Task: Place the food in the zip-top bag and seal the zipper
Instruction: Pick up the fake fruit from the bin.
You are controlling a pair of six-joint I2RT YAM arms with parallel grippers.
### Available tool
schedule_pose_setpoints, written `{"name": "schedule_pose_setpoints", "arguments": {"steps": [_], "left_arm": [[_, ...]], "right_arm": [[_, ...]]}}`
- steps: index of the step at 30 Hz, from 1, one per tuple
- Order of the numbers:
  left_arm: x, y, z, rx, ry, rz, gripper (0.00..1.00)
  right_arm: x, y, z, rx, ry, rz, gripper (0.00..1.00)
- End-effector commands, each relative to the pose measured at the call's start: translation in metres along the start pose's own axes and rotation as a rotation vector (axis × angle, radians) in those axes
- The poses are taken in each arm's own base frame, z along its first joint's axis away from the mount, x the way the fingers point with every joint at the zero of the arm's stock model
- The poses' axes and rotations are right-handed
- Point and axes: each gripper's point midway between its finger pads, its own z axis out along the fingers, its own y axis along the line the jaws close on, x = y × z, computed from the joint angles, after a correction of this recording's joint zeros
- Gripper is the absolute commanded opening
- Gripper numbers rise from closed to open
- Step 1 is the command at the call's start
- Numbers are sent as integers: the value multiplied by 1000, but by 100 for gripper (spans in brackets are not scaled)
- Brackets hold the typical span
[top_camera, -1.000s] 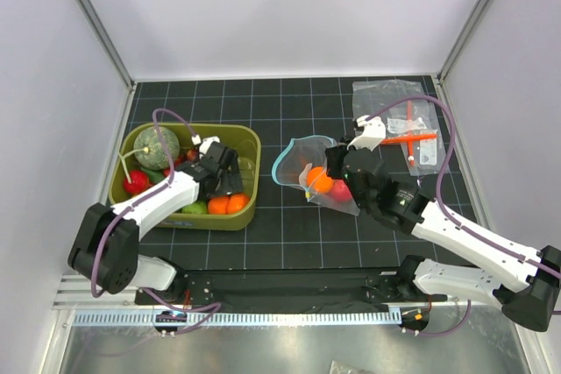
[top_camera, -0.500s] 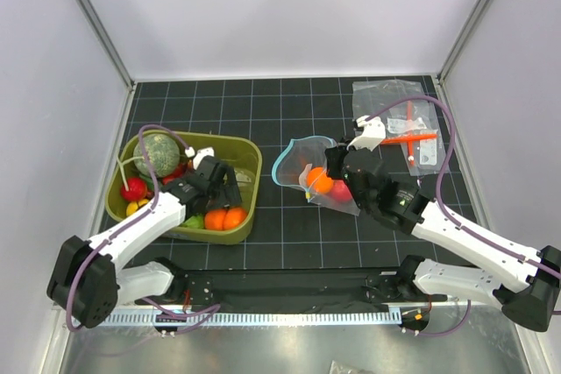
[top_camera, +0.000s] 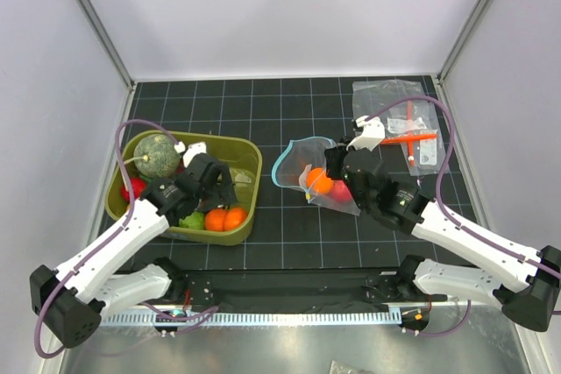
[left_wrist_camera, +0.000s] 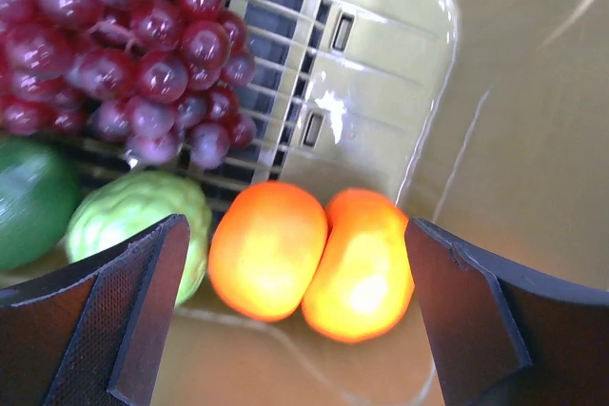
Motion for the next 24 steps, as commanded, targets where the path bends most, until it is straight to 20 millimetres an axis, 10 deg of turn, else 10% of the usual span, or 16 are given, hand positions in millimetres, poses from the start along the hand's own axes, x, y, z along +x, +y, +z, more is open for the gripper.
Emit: {"name": "schedule_pose_setpoints", "arguments": {"steps": [1, 5, 24], "left_arm": [[-1, 7, -22, -51, 39, 70, 100], [-1, 19, -35, -131, 82, 135, 100], [75, -22, 23, -27, 365, 178, 100]], "right_arm": [[-18, 6, -3, -24, -57, 42, 7], [-18, 9, -4, -40, -52, 46, 7], [-17, 10, -4, -45, -48, 44, 7]]}}
